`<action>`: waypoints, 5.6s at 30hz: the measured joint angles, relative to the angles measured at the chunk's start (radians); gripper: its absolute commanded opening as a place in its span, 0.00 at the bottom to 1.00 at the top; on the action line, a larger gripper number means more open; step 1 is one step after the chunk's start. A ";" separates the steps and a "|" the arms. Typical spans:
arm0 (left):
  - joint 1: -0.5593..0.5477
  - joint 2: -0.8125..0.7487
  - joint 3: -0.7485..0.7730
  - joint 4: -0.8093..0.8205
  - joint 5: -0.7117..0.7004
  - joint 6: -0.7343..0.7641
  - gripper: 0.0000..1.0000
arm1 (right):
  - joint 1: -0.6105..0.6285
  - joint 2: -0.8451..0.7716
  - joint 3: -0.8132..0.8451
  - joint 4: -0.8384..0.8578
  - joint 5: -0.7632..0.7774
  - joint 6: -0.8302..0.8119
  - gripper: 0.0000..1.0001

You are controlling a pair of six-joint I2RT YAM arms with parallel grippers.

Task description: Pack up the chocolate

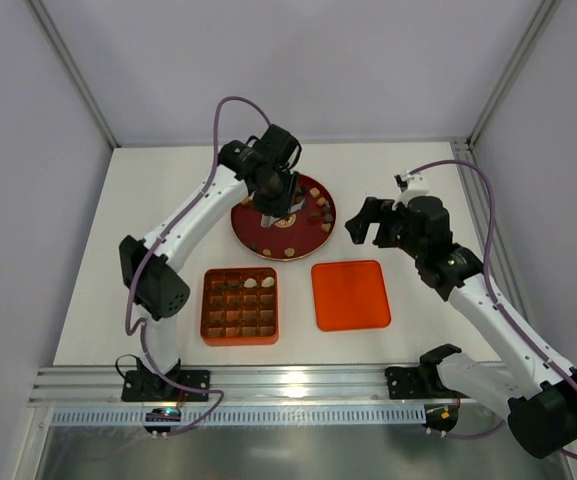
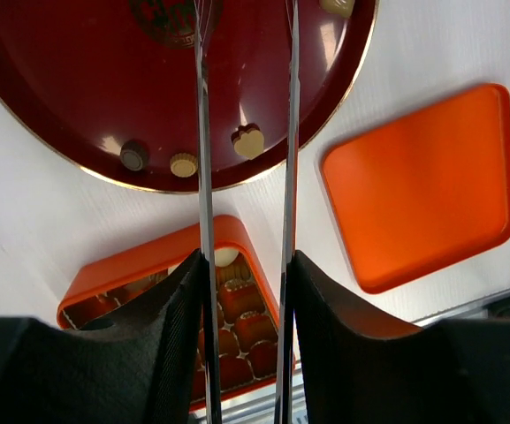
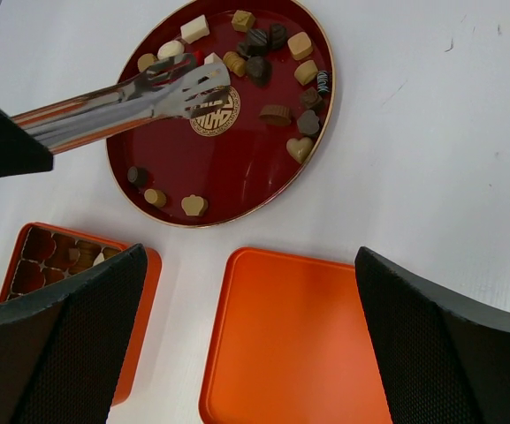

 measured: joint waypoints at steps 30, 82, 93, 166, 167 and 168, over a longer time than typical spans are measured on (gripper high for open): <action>0.046 0.230 0.157 0.019 -0.171 -0.010 0.44 | 0.000 -0.011 0.000 -0.024 0.001 0.000 1.00; 0.061 0.277 0.148 0.021 -0.125 -0.009 0.35 | 0.000 -0.010 0.000 -0.024 0.008 -0.003 1.00; 0.061 0.277 0.137 0.021 -0.109 -0.008 0.24 | 0.000 -0.010 0.000 -0.024 0.008 -0.003 1.00; 0.061 -0.935 -0.903 -0.147 -0.095 -0.227 0.29 | 0.000 0.039 0.000 -0.005 -0.015 0.000 1.00; 0.061 -0.935 -0.906 -0.146 -0.097 -0.227 0.29 | 0.000 0.039 0.000 -0.005 -0.015 0.000 1.00; 0.061 -0.935 -0.907 -0.147 -0.099 -0.227 0.30 | 0.000 0.039 0.000 -0.005 -0.015 0.000 1.00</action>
